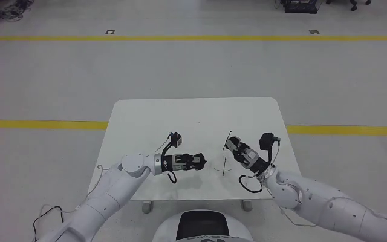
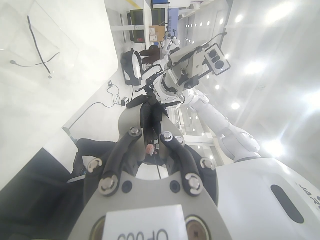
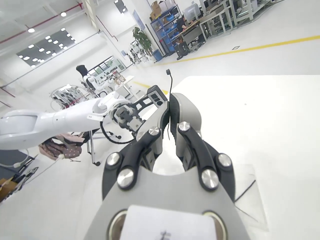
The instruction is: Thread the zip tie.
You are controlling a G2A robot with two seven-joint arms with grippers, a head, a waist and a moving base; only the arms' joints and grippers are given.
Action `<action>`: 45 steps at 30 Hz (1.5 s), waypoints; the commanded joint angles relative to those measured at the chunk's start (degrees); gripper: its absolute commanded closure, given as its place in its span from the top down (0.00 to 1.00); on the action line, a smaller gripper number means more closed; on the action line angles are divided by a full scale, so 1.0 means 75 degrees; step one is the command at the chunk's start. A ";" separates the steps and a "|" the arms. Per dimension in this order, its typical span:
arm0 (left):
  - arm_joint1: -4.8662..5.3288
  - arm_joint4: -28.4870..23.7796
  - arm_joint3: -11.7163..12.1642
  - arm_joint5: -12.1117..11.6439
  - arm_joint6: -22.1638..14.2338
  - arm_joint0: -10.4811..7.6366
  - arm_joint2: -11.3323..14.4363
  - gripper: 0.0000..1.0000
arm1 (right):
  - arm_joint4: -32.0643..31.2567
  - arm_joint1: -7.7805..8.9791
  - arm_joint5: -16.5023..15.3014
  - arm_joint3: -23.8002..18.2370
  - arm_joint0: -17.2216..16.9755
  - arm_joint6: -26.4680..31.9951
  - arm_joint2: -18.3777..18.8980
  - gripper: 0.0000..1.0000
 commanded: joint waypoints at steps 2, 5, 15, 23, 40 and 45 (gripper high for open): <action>0.0000 0.0000 0.0000 0.0000 0.0000 0.0000 0.0000 0.00 | 0.0083 -0.0074 0.0000 0.0043 0.0095 0.0086 0.0009 0.00; 0.0000 0.0000 0.0000 0.0000 0.0000 0.0000 0.0000 0.00 | 0.0083 -0.0074 0.0000 0.0043 0.0095 0.0086 0.0009 0.00; 0.0000 0.0000 0.0000 0.0000 0.0000 0.0000 0.0000 0.00 | 0.0083 -0.0074 0.0000 0.0043 0.0095 0.0086 0.0009 0.00; 0.0000 0.0000 0.0000 0.0000 0.0000 0.0000 0.0000 0.00 | 0.0083 -0.0074 0.0000 0.0043 0.0095 0.0086 0.0009 0.00; -0.0063 -0.0092 -0.0186 0.0000 0.0694 0.0289 0.0100 0.00 | -0.0009 -0.0116 0.0000 0.0027 -0.0159 -0.0206 0.0142 0.00; -0.0269 0.0486 -0.0597 0.0000 0.2046 0.0756 0.0292 0.00 | -0.0511 -0.0225 0.0000 0.0133 -0.0814 -0.1207 0.0193 0.00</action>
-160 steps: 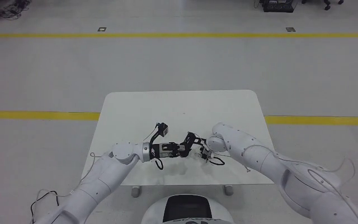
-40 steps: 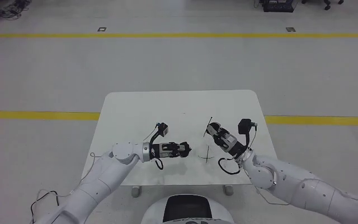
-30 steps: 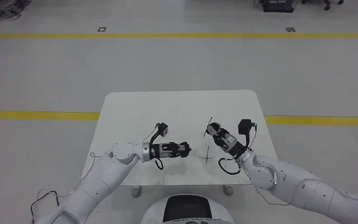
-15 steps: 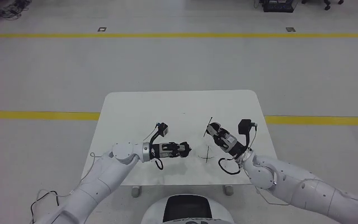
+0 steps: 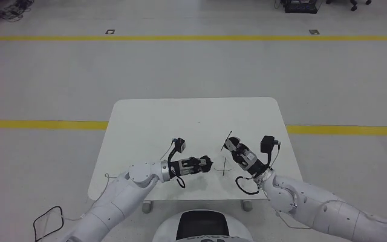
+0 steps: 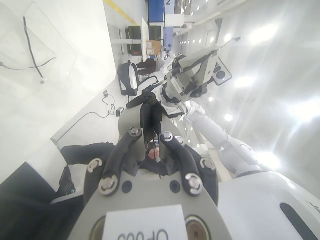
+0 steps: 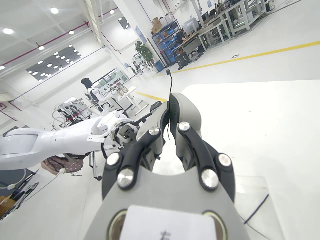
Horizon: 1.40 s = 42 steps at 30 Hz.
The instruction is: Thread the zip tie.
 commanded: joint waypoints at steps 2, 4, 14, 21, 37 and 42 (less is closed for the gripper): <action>-0.0136 0.0363 -0.0161 0.0000 0.0666 0.0182 0.0081 0.00 | -0.0200 -0.0075 0.0000 0.0148 -0.0313 -0.0549 -0.0003 0.00; -0.0216 0.0712 -0.0132 0.0000 0.1046 0.0219 0.0061 0.00 | -0.0357 -0.0140 0.0000 0.0270 -0.0503 -0.0960 -0.0016 0.00; -0.0381 0.0885 -0.0190 0.0000 0.1209 0.0297 -0.0121 0.00 | -0.0410 -0.0277 0.0000 0.0463 -0.0748 -0.1430 -0.0032 0.00; -0.0409 0.0750 -0.0261 0.0000 0.1521 0.0402 -0.0095 0.00 | -0.0409 -0.0327 0.0189 0.0453 -0.0810 -0.1260 0.0100 0.00; -0.0463 0.0933 -0.0475 0.0000 0.1778 0.0671 -0.0288 0.00 | -0.0622 -0.0667 0.0058 0.0760 -0.1156 -0.1207 0.0543 0.00; -0.0463 0.0933 -0.0475 0.0000 0.1778 0.0671 -0.0288 0.00 | -0.0988 -0.0737 0.0148 0.0701 -0.1326 -0.1071 0.0867 0.00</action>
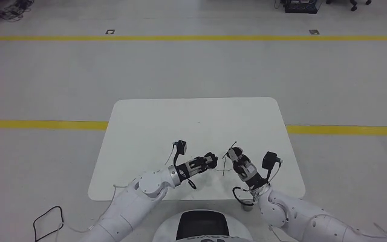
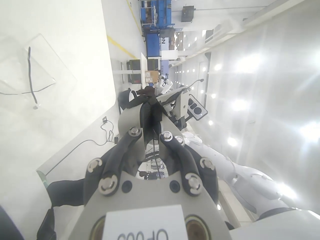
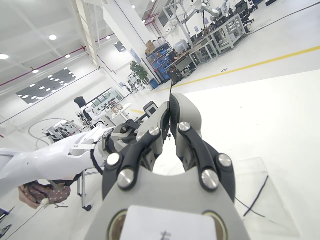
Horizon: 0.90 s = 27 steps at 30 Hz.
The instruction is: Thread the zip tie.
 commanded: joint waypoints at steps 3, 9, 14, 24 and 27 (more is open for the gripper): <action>0.0000 0.0000 0.0000 0.0000 0.0000 0.0000 0.0000 0.00 | -0.0276 -0.0068 0.0051 -0.0003 -0.0113 0.0117 0.0220 0.00; 0.0000 0.0000 0.0000 0.0000 0.0000 0.0000 0.0000 0.00 | -0.0721 -0.0186 -0.0037 0.0070 -0.0275 0.0236 0.0516 0.00; 0.0000 0.0000 0.0000 0.0000 0.0000 0.0000 0.0000 0.00 | -0.1003 -0.0283 -0.0012 0.0144 -0.0429 0.0266 0.0737 0.00; 0.0000 0.0000 0.0000 0.0000 0.0000 0.0000 0.0000 0.00 | -0.1193 -0.0355 -0.0160 0.0191 -0.0543 0.0302 0.0894 0.00; 0.0000 0.0000 0.0000 0.0000 0.0000 0.0000 0.0000 0.00 | -0.1185 -0.0362 -0.0127 0.0179 -0.0549 0.0362 0.0919 0.00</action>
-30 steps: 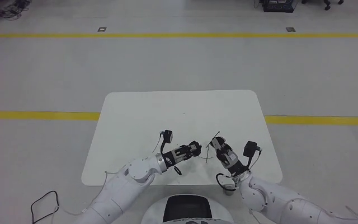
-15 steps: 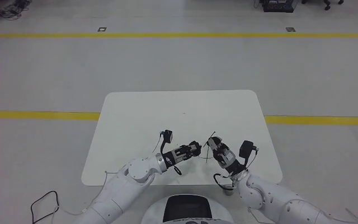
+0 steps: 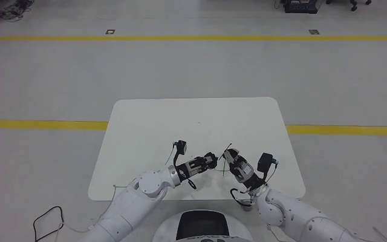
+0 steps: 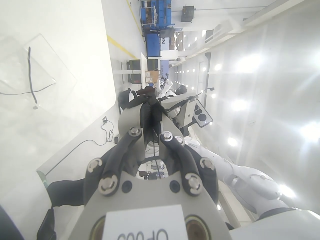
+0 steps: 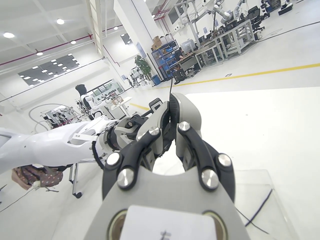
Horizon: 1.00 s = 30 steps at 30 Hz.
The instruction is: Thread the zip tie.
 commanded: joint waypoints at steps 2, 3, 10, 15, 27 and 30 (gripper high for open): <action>0.0000 0.0000 0.0000 0.0000 0.0000 0.0000 0.0000 0.00 | -0.0003 -0.0032 0.0066 -0.0021 -0.0038 0.0120 0.0133 0.00; 0.0000 0.0000 0.0000 0.0000 0.0000 0.0000 0.0000 0.00 | -0.0059 -0.0046 0.0036 -0.0013 -0.0065 0.0126 0.0202 0.00; 0.0000 0.0000 0.0000 0.0000 0.0000 0.0000 0.0000 0.00 | -0.0379 -0.0142 -0.0006 0.0029 -0.0230 0.0192 0.0511 0.00; 0.0000 0.0000 0.0000 0.0000 0.0000 0.0000 0.0000 0.00 | -0.0426 -0.0238 -0.0006 0.0070 -0.0291 0.0377 0.0658 0.00; 0.0000 0.0000 0.0000 0.0000 0.0000 0.0000 0.0000 0.00 | -0.0600 -0.0412 -0.0006 0.0160 -0.0508 0.0499 0.0989 0.00; 0.0000 0.0000 0.0000 0.0000 0.0000 0.0000 0.0000 0.00 | -0.0642 -0.0443 -0.0006 0.0159 -0.0544 0.0548 0.1051 0.00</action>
